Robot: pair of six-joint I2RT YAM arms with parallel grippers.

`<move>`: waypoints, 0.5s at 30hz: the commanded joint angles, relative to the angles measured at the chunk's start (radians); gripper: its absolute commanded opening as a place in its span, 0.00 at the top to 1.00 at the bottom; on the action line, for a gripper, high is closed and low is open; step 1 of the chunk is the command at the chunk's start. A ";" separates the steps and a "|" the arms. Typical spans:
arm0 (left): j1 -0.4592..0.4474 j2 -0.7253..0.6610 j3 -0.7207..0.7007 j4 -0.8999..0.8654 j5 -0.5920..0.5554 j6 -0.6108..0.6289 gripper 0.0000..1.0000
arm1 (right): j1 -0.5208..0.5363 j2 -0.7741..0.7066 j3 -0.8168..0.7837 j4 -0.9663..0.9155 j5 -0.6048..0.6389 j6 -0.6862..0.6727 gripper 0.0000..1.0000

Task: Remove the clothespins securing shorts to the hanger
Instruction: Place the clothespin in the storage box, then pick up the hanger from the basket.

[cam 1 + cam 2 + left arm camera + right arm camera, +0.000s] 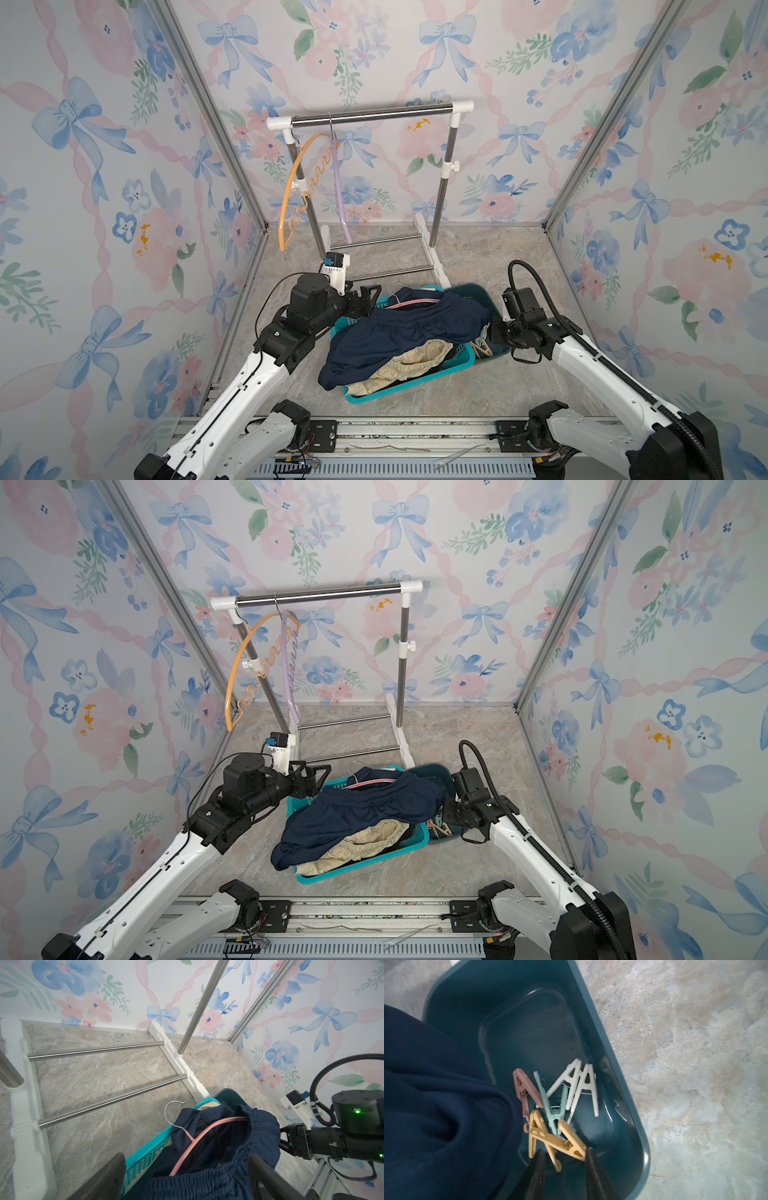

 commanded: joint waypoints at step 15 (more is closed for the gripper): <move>-0.056 0.171 0.000 -0.054 -0.020 0.152 0.11 | 0.255 -0.139 0.209 -0.071 0.149 0.056 0.62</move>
